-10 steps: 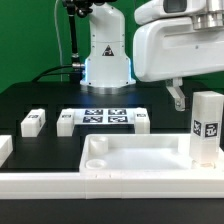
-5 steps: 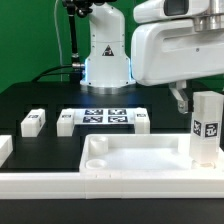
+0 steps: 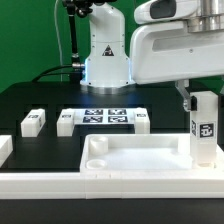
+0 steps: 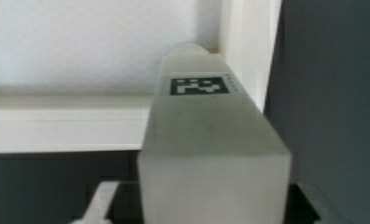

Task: Assemble desk

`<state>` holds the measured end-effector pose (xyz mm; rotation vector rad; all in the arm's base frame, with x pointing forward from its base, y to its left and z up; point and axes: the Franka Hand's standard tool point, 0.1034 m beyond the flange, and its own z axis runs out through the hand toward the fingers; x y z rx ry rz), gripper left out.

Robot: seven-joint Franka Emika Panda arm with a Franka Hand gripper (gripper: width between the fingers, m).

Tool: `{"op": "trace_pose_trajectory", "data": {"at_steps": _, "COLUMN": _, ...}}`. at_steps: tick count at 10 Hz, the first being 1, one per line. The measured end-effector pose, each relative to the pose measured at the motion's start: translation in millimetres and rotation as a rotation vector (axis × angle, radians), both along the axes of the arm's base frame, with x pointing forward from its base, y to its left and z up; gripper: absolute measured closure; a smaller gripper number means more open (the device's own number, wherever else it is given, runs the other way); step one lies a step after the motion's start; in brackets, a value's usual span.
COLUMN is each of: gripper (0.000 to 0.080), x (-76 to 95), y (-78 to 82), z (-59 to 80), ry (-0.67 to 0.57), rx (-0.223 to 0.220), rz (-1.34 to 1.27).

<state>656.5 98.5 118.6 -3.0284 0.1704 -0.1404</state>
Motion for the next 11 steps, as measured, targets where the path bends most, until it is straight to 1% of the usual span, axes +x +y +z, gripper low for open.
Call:
{"op": "trace_pose_trajectory", "data": {"at_steps": 2, "gripper": 0.0510, "x": -1.3, "y": -5.1, "z": -0.8, "ry": 0.024, "rx": 0.056, "rz": -0.363}}
{"op": "trace_pose_trajectory", "data": {"at_steps": 3, "gripper": 0.0509, "x": -3.0, "y": -5.7, "z": -1.5, "ry": 0.049, "rx": 0.075, "rz": -0.517}}
{"op": "trace_pose_trajectory", "data": {"at_steps": 4, "gripper": 0.0508, "x": -4.8, "y": -5.1, "z": -1.7, "ry": 0.078, "rx": 0.094, "rz": -0.605}}
{"op": "trace_pose_trajectory", "data": {"at_steps": 7, "gripper": 0.0507, "x": -6.1, "y": -6.9, "z": -3.1, "ry": 0.179, "rx": 0.176, "rz": -0.972}}
{"op": "trace_pose_trajectory", "data": {"at_steps": 8, "gripper": 0.0505, "x": -6.5, "y": -6.1, "z": -3.5, "ry": 0.198, "rx": 0.185, "rz": -1.071}}
{"op": "trace_pose_trajectory", "data": {"at_steps": 9, "gripper": 0.0505, "x": -6.6, "y": -6.0, "z": -3.4, "ry": 0.201, "rx": 0.186, "rz": -1.093}}
{"op": "trace_pose_trajectory", "data": {"at_steps": 11, "gripper": 0.0496, "x": -6.9, "y": -5.1, "z": -4.0, "ry": 0.188, "rx": 0.179, "rz": -0.997}}
